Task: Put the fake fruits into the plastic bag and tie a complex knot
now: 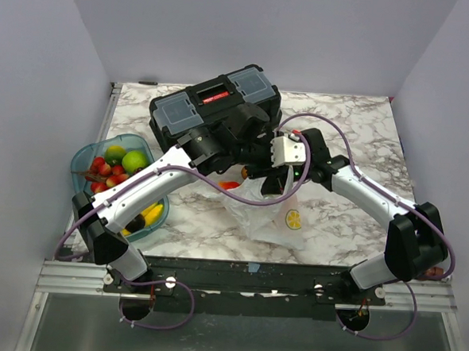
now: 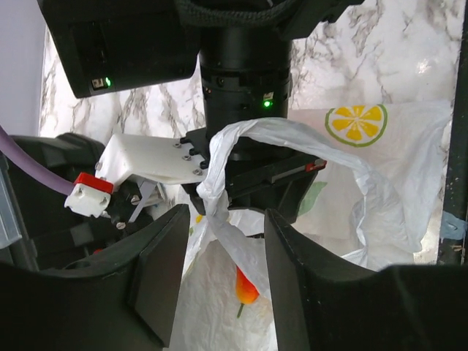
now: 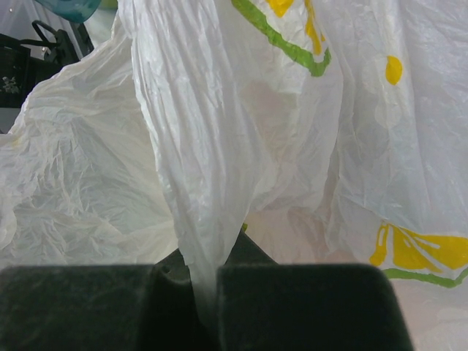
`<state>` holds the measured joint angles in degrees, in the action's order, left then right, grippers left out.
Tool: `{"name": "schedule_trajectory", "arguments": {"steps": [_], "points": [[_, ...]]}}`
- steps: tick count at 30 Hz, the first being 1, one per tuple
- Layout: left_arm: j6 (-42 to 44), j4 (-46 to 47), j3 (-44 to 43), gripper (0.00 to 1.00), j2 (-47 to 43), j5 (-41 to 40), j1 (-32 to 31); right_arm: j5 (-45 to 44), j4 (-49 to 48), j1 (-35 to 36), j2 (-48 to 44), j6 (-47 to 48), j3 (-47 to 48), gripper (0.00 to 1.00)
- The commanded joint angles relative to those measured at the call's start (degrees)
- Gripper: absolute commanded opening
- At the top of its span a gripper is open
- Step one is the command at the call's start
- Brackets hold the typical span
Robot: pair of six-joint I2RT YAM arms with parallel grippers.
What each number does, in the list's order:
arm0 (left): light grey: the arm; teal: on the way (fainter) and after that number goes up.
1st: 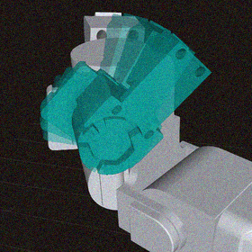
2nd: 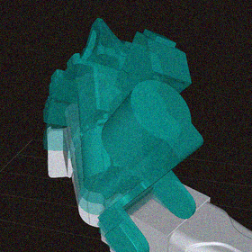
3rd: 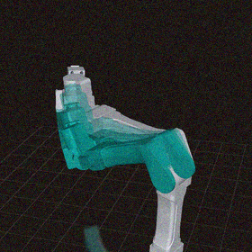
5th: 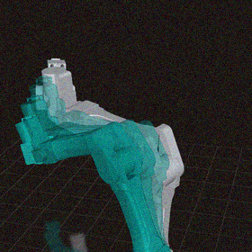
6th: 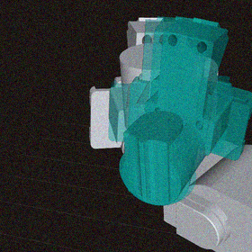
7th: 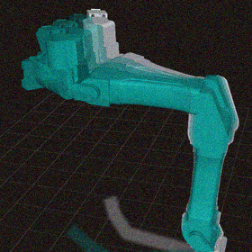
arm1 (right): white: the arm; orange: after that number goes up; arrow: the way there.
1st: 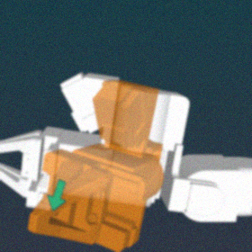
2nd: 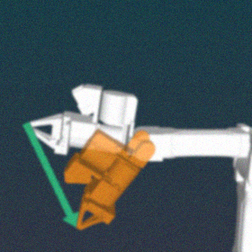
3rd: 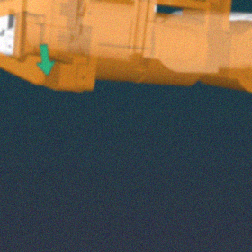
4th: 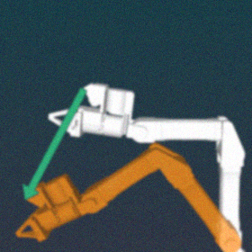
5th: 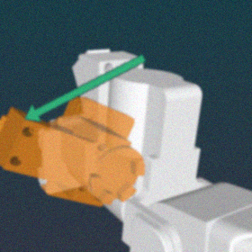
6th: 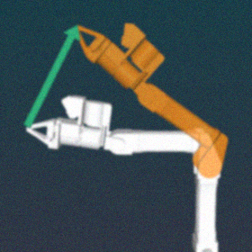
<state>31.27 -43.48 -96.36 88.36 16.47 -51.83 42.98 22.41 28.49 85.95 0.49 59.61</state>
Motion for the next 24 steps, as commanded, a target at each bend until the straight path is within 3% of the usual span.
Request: {"name": "schedule_trajectory", "arguments": {"steps": [1, 6, 12, 14, 16, 24], "points": [[-1.67, -3.72, -2.72, 0.47, 1.13, -4.87, -0.29, 2.02, 0.40, -0.18, -1.53, 0.69, 0.24, 0.01], [-3.89, 0.81, -0.21, 0.36, -0.27, -3.60, -0.29, 2.27, -0.18, -0.14, -1.51, 0.19, 0.24, 0.01], [-6.50, 0.05, -2.39, 0.33, 2.47, -2.63, -0.29, 2.38, -0.35, -0.15, -1.95, -0.25, 0.35, 0.01], [-6.99, 0.65, -1.80, 0.20, 1.83, -2.92, -0.29, 1.97, -0.28, -0.13, -2.17, -0.31, 0.24, 0.01], [-7.78, 1.78, -0.95, 0.00, 0.06, -2.89, -0.16, 1.25, -0.18, -0.15, -2.24, -0.27, -0.04, 0.01], [-15.61, 8.99, 3.74, 0.00, -10.52, -1.81, 0.15, -4.08, -1.32, -0.19, 1.72, 3.01, 0.51, 0.01]]}}
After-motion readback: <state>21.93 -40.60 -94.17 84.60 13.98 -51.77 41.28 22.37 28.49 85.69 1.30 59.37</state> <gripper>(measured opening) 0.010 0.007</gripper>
